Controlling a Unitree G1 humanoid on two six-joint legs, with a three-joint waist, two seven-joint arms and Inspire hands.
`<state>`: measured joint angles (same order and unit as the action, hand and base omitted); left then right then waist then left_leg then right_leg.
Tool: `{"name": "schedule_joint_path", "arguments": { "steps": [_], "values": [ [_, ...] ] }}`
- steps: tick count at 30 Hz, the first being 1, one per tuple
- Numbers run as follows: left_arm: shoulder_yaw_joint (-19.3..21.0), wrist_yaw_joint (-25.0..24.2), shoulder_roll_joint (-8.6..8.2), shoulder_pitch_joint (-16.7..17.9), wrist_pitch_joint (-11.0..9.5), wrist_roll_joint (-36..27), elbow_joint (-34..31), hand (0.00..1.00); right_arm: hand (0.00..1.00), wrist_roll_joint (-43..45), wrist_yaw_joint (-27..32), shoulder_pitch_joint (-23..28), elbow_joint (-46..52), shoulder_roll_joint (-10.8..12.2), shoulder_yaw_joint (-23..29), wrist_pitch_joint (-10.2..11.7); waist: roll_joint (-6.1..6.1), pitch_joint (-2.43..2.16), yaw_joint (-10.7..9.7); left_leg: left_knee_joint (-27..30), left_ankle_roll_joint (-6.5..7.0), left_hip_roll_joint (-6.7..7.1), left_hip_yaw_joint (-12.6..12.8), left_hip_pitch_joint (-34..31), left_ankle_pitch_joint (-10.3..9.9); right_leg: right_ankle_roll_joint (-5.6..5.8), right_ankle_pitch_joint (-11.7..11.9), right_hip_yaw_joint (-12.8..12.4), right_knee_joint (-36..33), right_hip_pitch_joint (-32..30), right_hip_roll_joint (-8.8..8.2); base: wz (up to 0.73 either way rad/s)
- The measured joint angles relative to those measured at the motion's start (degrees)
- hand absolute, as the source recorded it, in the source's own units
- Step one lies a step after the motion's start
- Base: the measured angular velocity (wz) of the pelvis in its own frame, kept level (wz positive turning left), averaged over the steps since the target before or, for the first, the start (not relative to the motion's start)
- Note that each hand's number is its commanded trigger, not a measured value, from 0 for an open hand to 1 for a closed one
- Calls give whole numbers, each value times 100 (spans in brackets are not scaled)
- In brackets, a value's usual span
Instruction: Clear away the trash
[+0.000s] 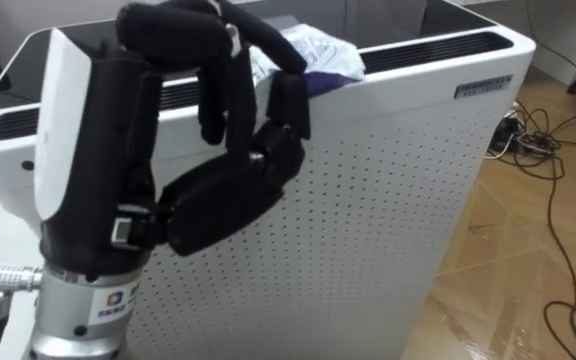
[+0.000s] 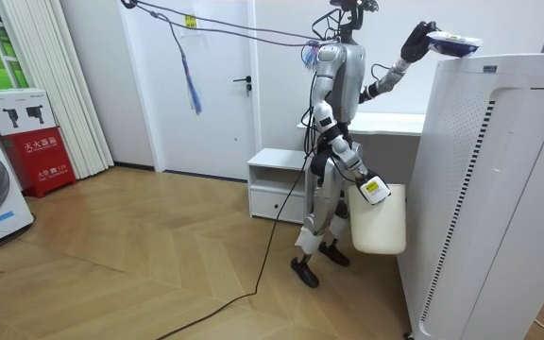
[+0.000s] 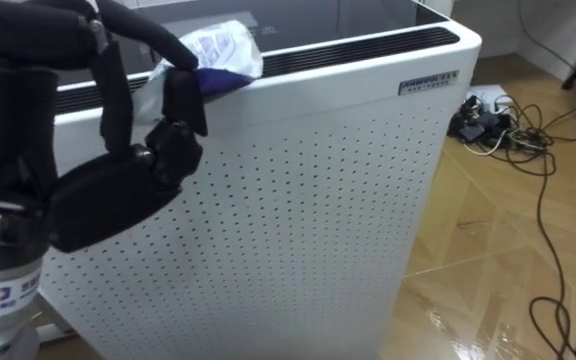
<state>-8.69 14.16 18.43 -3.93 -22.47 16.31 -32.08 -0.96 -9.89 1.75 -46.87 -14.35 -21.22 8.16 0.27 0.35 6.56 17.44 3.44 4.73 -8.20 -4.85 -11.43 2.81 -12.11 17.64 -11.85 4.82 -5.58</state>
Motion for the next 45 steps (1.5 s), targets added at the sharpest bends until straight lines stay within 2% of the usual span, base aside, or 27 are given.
{"name": "schedule_joint_path", "arguments": {
  "steps": [6, 9, 10, 15, 17, 19, 23, 27, 30, 39, 45],
  "values": [
    [-2, -276, -1, 0, -17, -227, 1, 100, 100, 0, 146, -1, -2, 73, -4, 0, 5, 5, 20, 17, 1, 3, -8, -40, 0, -8, 5, 31, 22, -11, 6, 2],
    [9, -442, -13, -3, -16, -334, 1, 100, 100, 0, 170, -27, -5, 83, -4, 0, 47, 30, 31, 17, 0, 4, -49, -67, 1, -8, 5, 72, 24, -22, 7, 6],
    [10, -495, -31, -4, -15, -334, 4, 100, 100, 0, 171, -64, -23, 83, -4, 0, 72, 46, 24, 20, -2, 8, -62, -74, 2, -8, 5, 95, 24, -23, 6, 8],
    [-6, -718, -219, -42, -16, -344, 65, 100, 100, -1, 178, -369, -290, 127, -65, 5, 125, 61, 22, 135, -25, 4, -74, -316, 20, -12, 6, 140, 9, -217, 15, 6],
    [-37, -840, -231, -39, -15, -451, 179, 100, 100, -1, 181, -516, -550, 192, -63, 11, 122, 63, 23, 152, -26, 1, -72, -363, 24, -15, 7, 190, 8, -249, 15, 7],
    [-52, -979, -236, -39, -13, -743, 236, 100, 100, -1, 236, -628, -834, 289, -65, 24, 113, 68, 18, 142, -28, 4, -94, -404, 25, -16, 8, 256, 13, -286, 9, 7],
    [-52, -1174, -289, -38, -14, -1194, 253, 100, 100, -1, 327, -651, -947, 326, -57, 61, 113, 70, 26, 138, -27, 13, -143, -477, 25, -15, 8, 343, 16, -334, 1, 6],
    [-44, -1463, -463, -39, -13, -1571, 364, 100, 100, -2, 352, -736, -1045, 350, -60, 65, 124, 79, 85, 145, -37, 12, -156, -557, 39, -16, 8, 387, 16, -396, 5, 5],
    [-42, -1646, -521, -42, 0, -1876, 415, 100, 100, -3, 364, -784, -1075, 345, -58, 66, 145, 86, 125, 163, -45, 11, -177, -643, 44, -16, 8, 432, 17, -450, 14, 8],
    [-28, -2156, -554, -50, 31, -2826, 503, 100, 100, -97, 432, -799, -1294, 363, -76, 69, 165, 100, 155, 207, -50, 9, -200, -704, 47, -17, 8, 494, 15, -463, 28, 4],
    [-42, -2695, -546, 22, 233, -3826, 611, 100, 100, -99, 433, -799, -1335, 317, -116, 68, 176, 112, 163, 240, -56, -1, -194, -733, 50, -19, 7, 529, 1, -461, 32, 3]
  ]
}}
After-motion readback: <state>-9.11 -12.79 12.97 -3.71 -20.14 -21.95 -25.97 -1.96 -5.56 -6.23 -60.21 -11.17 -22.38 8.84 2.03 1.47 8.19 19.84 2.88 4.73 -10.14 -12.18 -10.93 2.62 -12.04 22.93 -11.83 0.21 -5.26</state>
